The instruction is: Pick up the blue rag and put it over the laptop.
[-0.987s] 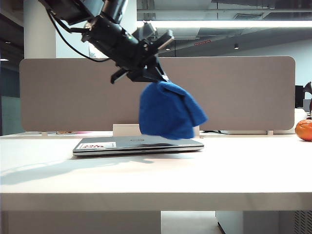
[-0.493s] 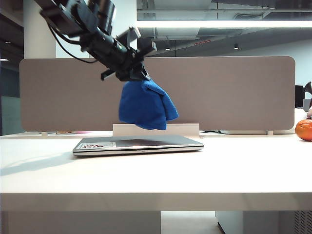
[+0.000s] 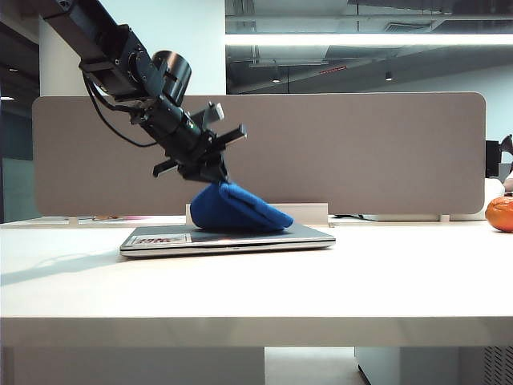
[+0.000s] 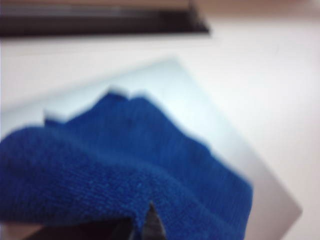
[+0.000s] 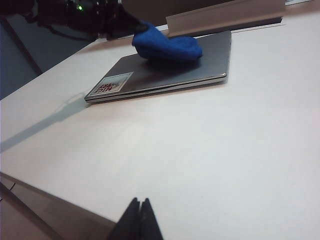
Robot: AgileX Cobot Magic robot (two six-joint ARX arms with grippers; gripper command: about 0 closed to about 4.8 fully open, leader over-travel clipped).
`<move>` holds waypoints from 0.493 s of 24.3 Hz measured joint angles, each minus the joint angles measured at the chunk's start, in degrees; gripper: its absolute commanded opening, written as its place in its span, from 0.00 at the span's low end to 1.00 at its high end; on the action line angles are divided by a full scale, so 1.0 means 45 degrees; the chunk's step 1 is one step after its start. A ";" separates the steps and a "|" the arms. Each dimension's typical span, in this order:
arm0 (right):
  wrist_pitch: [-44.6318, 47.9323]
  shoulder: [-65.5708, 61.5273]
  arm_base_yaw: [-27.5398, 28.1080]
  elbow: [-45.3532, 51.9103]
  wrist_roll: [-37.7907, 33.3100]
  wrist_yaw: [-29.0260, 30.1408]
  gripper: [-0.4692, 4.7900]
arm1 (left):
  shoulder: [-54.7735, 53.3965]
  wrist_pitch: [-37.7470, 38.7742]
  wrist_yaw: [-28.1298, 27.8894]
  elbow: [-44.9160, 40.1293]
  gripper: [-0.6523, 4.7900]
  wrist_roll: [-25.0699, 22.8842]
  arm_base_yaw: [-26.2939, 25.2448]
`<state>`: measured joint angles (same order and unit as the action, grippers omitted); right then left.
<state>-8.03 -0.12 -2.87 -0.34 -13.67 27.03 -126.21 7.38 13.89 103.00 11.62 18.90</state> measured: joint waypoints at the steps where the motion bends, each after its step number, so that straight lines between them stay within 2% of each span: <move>1: 0.0000 0.0000 0.0000 0.0000 0.0000 0.0000 0.09 | 0.0000 0.0714 0.0005 0.0000 0.11 0.0000 0.0000; 5: 0.0000 0.0000 0.0000 0.0000 -0.0005 0.0000 0.09 | -0.0005 0.2429 -0.0185 0.0000 0.12 -0.0257 -0.0005; 7: 0.0000 0.0000 0.0000 0.0000 0.0000 0.0000 0.09 | -0.0010 0.2856 -0.0243 0.0000 0.30 -0.0345 -0.0024; 8: 0.0000 0.0000 0.0000 0.0000 0.0000 0.0000 0.09 | -0.0010 0.3016 -0.0243 0.0000 0.50 -0.0345 -0.0029; 9: 0.0000 0.0000 0.0000 0.0000 0.0000 0.0000 0.09 | -0.0010 0.3313 -0.0243 0.0000 0.57 -0.0364 -0.0029; 12: 0.0000 0.0000 0.0000 0.0000 0.0000 0.0000 0.09 | -0.0010 0.3968 -0.0243 0.0000 0.59 -0.0403 -0.0058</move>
<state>-8.03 -0.12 -2.87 -0.34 -13.67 27.03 -126.26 25.23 12.80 103.00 9.80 18.63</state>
